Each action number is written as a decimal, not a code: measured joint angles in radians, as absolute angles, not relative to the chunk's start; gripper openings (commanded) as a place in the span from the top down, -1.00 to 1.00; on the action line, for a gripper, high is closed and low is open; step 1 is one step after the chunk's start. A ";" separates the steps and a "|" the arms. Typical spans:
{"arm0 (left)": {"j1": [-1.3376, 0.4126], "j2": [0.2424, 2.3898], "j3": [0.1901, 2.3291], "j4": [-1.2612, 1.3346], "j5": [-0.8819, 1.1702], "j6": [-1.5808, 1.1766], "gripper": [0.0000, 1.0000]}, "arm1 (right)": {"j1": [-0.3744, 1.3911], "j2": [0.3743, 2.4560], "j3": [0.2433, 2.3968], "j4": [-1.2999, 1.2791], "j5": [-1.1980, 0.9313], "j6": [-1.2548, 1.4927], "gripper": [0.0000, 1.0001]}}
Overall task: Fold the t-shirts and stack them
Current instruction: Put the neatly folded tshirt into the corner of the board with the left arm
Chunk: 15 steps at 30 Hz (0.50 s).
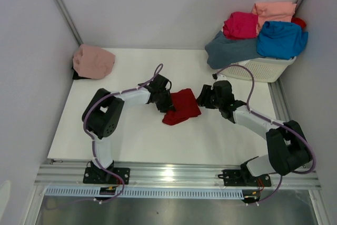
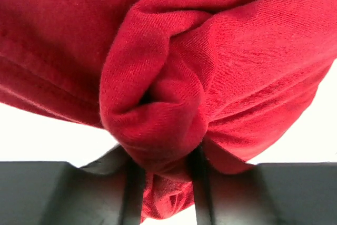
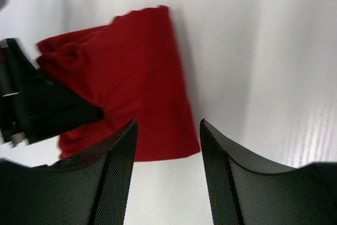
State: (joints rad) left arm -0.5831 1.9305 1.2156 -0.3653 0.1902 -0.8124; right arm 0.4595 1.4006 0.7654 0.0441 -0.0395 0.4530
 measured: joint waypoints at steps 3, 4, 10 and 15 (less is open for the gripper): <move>-0.583 1.932 1.210 -0.343 0.215 -0.812 0.69 | 0.448 1.434 0.771 0.021 -0.014 0.472 -0.08; -0.583 1.932 1.208 -0.336 0.224 -0.810 0.77 | 0.449 1.435 0.771 0.015 -0.010 0.479 -0.08; -0.583 1.926 1.202 -0.326 0.232 -0.776 0.99 | 0.451 1.378 0.752 0.020 0.012 0.494 -0.08; -0.577 1.922 1.272 -0.443 0.184 -0.678 0.99 | 0.450 1.263 0.709 0.028 0.024 0.506 -0.09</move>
